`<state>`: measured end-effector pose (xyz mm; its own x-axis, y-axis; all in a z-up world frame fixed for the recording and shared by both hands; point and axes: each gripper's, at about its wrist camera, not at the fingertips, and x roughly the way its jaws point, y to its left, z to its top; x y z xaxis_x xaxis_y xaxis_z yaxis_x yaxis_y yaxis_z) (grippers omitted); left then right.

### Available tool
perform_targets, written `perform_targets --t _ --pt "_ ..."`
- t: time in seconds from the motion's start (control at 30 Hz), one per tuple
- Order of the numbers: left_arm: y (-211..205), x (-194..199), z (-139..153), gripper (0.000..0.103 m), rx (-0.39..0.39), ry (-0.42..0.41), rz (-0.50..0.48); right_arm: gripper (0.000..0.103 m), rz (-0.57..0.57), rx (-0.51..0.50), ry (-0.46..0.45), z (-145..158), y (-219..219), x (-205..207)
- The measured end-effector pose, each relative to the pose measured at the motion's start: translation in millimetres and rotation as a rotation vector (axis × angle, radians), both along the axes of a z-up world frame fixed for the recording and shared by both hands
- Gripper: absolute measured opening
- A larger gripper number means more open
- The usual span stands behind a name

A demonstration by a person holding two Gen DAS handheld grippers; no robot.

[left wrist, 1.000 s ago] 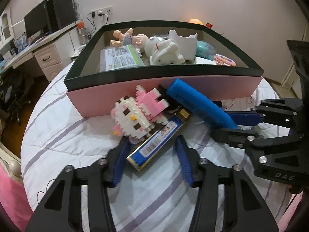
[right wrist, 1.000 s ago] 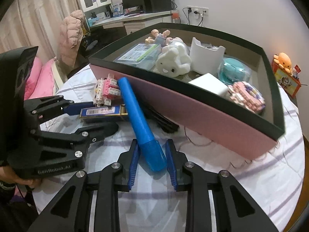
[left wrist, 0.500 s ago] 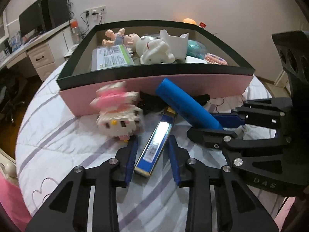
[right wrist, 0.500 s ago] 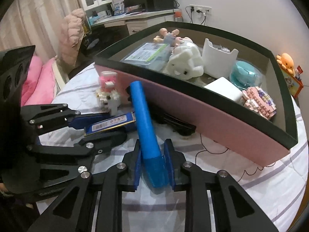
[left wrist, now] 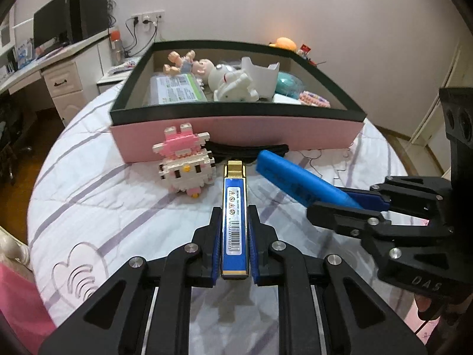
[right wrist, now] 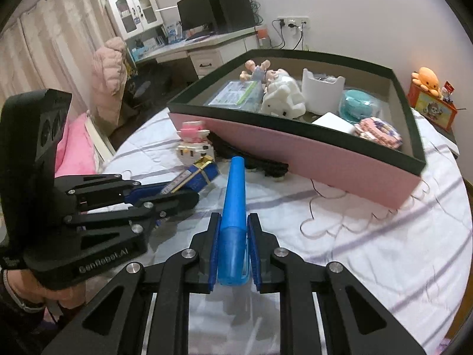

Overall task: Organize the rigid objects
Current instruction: 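Lower the brush case and harmonica box into the tray and open both tools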

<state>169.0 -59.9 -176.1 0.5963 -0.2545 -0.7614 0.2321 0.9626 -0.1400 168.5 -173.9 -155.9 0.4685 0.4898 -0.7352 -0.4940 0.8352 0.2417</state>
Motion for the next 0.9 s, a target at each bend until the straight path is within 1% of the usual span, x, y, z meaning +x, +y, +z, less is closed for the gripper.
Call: perform_targets --t 0.2,0.43,0.7,0.9 --pt "12.8 -21.9 25.4 0.015 -0.008 -0.048 0.005 0.018 -0.020 0.032 -0.024 18.2 -4.0 -19.6" --pt "25.3 -34.5 58.1 0.015 -0.016 -0.121 0.017 0.018 -0.038 0.054 -0.098 52.5 -4.3 -33.6" --pt "26.9 -21.2 92.6 0.015 -0.015 -0.200 0.020 0.018 -0.074 0.060 -0.181 90.5 -3.7 -23.6" --pt "23.3 -0.5 113.2 0.015 -0.022 -0.249 0.032 0.018 -0.153 0.069 -0.229 110.8 -9.0 -10.9"
